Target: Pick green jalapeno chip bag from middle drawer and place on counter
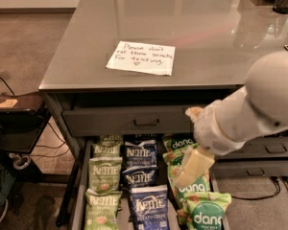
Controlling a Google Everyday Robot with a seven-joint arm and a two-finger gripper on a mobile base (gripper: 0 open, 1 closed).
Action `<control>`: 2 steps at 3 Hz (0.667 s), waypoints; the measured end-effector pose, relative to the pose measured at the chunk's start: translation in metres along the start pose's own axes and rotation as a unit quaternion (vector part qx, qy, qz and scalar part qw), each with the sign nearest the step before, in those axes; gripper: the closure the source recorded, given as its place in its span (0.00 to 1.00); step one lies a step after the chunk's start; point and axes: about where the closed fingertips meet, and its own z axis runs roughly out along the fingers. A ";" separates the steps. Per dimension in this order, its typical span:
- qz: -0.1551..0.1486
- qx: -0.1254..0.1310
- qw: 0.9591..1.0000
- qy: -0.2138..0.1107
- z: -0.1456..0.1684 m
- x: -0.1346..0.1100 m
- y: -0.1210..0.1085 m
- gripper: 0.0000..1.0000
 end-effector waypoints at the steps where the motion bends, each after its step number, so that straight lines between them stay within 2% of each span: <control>1: 0.004 -0.015 1.000 -0.021 0.062 -0.015 0.015 0.00; 2: 0.003 -0.015 1.000 -0.021 0.062 -0.015 0.016 0.00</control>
Offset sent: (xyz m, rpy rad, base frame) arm -0.0011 0.0351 -0.0390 0.0374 0.0282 0.0153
